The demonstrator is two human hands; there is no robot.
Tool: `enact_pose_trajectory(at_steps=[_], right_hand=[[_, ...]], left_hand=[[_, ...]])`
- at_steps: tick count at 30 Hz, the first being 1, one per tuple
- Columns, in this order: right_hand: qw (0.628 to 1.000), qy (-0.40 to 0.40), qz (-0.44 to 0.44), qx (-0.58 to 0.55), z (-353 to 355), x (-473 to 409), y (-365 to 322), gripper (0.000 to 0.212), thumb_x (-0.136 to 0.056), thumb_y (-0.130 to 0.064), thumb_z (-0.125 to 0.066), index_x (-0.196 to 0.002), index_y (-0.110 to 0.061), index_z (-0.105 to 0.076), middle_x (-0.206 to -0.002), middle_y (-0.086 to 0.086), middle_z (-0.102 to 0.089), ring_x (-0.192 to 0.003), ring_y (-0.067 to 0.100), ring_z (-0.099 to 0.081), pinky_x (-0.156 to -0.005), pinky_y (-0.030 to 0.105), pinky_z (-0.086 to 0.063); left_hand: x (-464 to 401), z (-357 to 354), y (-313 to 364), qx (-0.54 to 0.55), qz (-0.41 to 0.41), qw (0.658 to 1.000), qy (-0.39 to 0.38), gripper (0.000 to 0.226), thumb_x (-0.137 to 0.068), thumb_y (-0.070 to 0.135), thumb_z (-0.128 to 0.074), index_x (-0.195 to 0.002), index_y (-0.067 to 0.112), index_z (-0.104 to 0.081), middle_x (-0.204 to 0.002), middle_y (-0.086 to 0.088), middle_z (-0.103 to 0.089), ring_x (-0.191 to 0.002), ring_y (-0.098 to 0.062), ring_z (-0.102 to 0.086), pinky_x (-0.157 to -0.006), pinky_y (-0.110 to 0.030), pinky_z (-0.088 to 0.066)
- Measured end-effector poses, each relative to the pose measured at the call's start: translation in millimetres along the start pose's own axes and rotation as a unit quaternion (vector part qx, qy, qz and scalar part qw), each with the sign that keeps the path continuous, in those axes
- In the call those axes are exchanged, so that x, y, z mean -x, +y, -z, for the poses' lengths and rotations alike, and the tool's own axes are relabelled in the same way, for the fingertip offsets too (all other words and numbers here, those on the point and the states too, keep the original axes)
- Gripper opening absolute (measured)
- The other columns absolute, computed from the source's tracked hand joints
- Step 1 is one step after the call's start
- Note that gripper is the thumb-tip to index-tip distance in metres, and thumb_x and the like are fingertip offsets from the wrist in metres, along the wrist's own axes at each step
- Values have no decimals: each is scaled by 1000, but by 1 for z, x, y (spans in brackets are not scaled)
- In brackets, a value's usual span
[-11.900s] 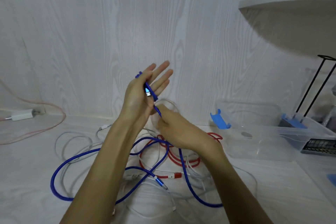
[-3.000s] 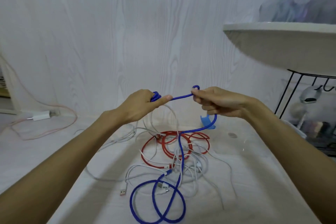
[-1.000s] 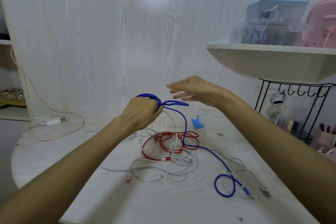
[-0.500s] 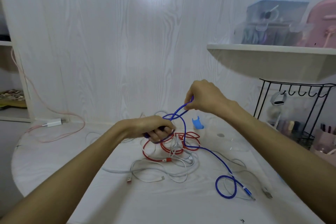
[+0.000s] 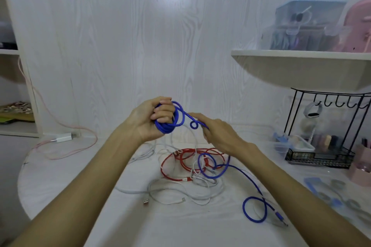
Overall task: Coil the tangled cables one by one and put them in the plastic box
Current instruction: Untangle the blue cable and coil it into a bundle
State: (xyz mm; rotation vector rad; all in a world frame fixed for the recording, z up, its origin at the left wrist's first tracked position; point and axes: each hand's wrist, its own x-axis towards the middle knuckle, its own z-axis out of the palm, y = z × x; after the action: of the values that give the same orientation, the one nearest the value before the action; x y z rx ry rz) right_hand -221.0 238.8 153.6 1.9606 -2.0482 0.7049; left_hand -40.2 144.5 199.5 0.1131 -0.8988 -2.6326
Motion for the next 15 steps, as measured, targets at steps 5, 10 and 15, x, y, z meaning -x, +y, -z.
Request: enact_pose_trajectory(at_steps=[5, 10, 15], right_hand=[[985, -86, 60, 135, 8, 13, 8, 46, -101, -18, -32, -141, -39, -35, -60, -3, -42, -58, 20, -45, -59, 33, -36], [966, -225, -76, -100, 10, 13, -7, 75, -94, -18, -55, -150, -33, -8, -130, 6, -54, -109, 20, -57, -85, 28, -46], [904, -166, -34, -392, 17, -14, -37, 45, -86, -1, -63, -129, -9, -53, -122, 7, -62, -111, 14, -59, -92, 18, -48]], left_hand=[[6, 23, 23, 169, -89, 978, 85, 35, -79, 0, -44, -50, 14, -31, -38, 5, -27, -28, -8, -22, -35, -15, -19], [5, 15, 15, 62, 40, 997, 20, 36, -90, 12, -42, -54, 13, -40, -42, 7, -25, -33, -3, -17, -35, -16, -22], [1, 9, -2, 65, 75, 995, -2, 32, -91, 12, -43, -59, 13, -42, -44, 9, -25, -34, -1, -17, -33, -17, -23]])
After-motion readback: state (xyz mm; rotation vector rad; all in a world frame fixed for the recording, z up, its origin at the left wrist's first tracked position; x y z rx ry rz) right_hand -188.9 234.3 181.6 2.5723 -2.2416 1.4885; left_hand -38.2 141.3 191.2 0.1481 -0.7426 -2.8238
